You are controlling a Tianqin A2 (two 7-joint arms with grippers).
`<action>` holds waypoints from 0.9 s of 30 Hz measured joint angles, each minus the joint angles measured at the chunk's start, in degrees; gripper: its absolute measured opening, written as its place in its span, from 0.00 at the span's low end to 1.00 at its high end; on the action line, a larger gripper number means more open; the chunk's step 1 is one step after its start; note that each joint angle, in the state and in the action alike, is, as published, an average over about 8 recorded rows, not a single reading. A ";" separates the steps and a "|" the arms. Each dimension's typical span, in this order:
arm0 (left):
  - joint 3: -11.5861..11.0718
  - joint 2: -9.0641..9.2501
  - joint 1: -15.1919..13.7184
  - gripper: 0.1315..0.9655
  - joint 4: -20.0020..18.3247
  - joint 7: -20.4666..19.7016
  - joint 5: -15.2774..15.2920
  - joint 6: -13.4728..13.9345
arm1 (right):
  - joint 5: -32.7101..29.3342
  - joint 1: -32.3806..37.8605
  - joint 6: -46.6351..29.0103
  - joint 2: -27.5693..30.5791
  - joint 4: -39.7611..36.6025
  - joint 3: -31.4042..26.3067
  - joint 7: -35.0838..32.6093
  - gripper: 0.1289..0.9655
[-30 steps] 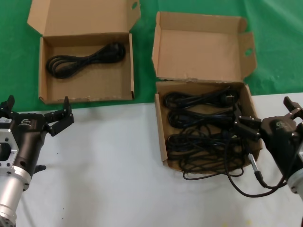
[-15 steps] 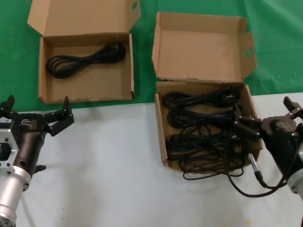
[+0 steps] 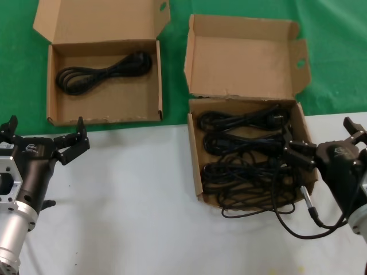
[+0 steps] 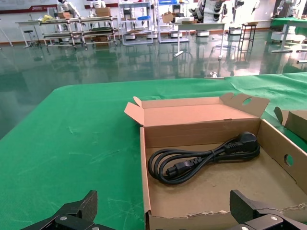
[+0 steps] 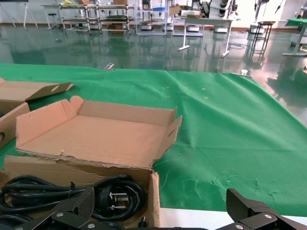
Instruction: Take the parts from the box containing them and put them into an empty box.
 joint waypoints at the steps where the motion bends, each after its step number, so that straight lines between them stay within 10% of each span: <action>1: 0.00 0.00 0.00 1.00 0.00 0.00 0.00 0.00 | 0.00 0.00 0.00 0.00 0.00 0.00 0.00 1.00; 27: 0.00 0.00 0.00 1.00 0.00 0.00 0.00 0.00 | 0.00 0.00 0.00 0.00 0.00 0.00 0.00 1.00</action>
